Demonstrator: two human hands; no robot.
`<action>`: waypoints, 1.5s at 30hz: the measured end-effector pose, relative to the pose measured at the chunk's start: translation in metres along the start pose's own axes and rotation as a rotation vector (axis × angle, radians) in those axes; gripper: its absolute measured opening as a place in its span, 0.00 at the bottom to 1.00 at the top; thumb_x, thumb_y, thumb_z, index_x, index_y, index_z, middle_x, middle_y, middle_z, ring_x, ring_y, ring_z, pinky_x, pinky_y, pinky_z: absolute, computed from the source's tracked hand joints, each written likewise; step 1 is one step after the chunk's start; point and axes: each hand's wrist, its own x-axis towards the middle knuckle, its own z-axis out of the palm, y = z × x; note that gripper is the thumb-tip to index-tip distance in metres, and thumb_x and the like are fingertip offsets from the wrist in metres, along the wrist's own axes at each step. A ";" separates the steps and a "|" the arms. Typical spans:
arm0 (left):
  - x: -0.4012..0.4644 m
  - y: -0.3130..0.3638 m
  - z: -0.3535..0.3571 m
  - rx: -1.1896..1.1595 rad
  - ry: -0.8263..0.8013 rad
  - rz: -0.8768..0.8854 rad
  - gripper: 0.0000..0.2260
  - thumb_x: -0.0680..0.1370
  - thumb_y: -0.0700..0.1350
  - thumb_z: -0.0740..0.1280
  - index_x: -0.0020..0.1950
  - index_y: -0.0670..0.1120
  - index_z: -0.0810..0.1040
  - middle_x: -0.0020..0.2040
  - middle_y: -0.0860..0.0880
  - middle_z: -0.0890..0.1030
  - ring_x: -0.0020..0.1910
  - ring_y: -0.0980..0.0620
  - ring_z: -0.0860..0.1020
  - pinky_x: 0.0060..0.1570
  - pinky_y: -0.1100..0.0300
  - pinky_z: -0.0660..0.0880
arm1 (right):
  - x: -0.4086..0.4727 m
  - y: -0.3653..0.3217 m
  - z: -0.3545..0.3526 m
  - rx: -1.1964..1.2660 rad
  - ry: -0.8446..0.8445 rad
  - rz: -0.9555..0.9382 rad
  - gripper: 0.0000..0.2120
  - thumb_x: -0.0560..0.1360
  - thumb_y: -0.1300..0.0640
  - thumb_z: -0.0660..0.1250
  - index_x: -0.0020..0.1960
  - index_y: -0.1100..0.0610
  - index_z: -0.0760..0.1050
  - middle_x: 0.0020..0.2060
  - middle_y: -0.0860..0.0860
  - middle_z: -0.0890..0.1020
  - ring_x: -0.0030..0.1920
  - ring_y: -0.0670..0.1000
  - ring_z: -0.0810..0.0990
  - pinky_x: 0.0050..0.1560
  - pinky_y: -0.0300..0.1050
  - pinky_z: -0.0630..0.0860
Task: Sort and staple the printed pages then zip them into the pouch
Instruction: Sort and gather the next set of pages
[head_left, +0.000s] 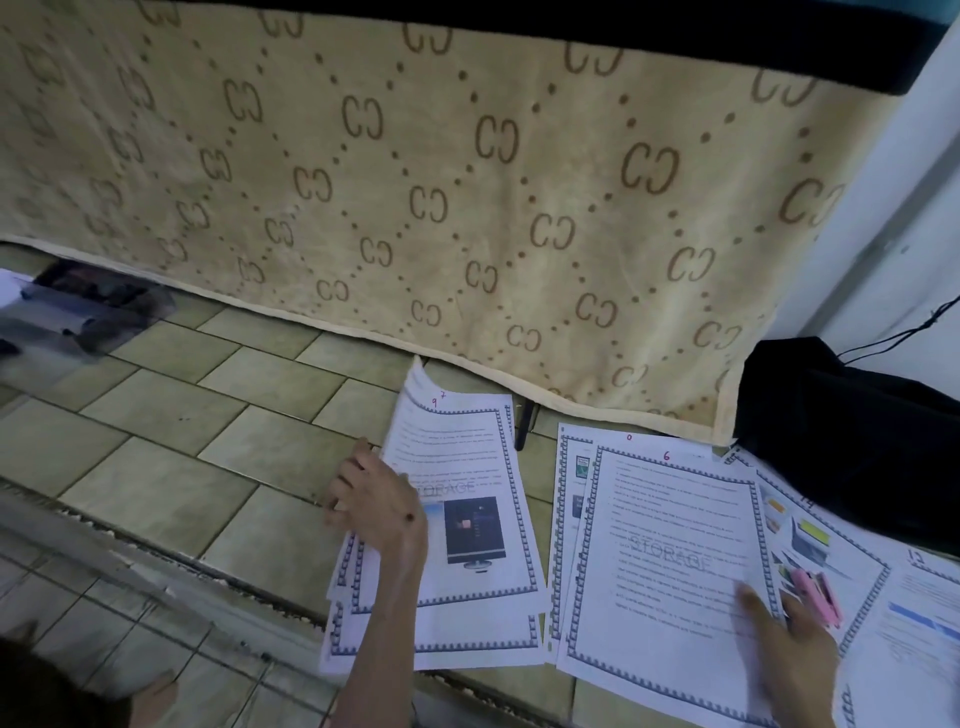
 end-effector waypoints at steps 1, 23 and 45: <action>-0.003 -0.001 0.003 0.018 0.067 0.055 0.18 0.67 0.36 0.75 0.54 0.41 0.74 0.46 0.38 0.77 0.48 0.38 0.76 0.47 0.38 0.71 | -0.001 0.001 0.001 -0.005 0.017 -0.006 0.14 0.75 0.58 0.68 0.57 0.66 0.78 0.66 0.55 0.74 0.65 0.59 0.72 0.66 0.52 0.66; 0.052 -0.040 -0.016 -0.631 -0.353 -0.197 0.10 0.74 0.36 0.68 0.54 0.36 0.79 0.44 0.39 0.83 0.39 0.43 0.80 0.43 0.57 0.76 | 0.009 0.000 -0.009 -0.066 -0.096 0.006 0.15 0.78 0.55 0.64 0.59 0.64 0.77 0.65 0.58 0.75 0.62 0.60 0.73 0.62 0.51 0.65; 0.060 -0.036 -0.036 -1.026 -0.390 -0.222 0.17 0.75 0.29 0.63 0.64 0.36 0.69 0.59 0.37 0.78 0.57 0.40 0.77 0.53 0.53 0.74 | 0.042 0.037 -0.004 -0.070 -0.133 0.001 0.19 0.73 0.50 0.70 0.59 0.60 0.78 0.72 0.50 0.68 0.68 0.56 0.71 0.70 0.57 0.66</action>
